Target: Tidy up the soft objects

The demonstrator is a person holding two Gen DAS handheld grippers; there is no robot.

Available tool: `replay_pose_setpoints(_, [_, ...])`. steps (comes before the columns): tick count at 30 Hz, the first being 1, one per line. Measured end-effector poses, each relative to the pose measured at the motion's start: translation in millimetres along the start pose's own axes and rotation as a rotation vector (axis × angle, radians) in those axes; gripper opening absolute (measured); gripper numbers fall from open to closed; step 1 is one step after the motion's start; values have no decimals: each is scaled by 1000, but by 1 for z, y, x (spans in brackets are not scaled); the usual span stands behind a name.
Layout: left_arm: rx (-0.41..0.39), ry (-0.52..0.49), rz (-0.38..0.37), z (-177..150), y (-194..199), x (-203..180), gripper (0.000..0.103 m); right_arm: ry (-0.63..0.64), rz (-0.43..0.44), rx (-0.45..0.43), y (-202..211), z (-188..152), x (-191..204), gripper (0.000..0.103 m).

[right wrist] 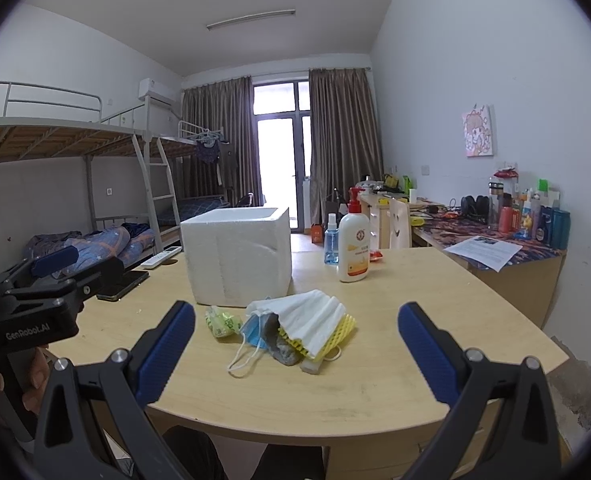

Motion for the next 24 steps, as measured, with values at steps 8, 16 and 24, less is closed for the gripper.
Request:
replay_pose_setpoints(8, [31,12,-4,-2,-17,8,102,-9,13,44,-20,0,-2,103])
replay_pose_setpoints(16, [90,5,-23,-5,-46,13,102,-10,0,93,-46,-1,-3,103])
replay_pose_setpoints(24, [145,-6,-40,-6,-77,16,102,-17,-11,135,-69,2,-5,103])
Point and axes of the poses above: each gripper's, at about its wrist camera, not at the fingertips, and y roughly against the way its jaws point, x to its left, z to its top, the point moved 1 cm from there along -y, roughly the way its jaws point, and after that the axes turned 9 degrees about -y, right-handed, at the moved point
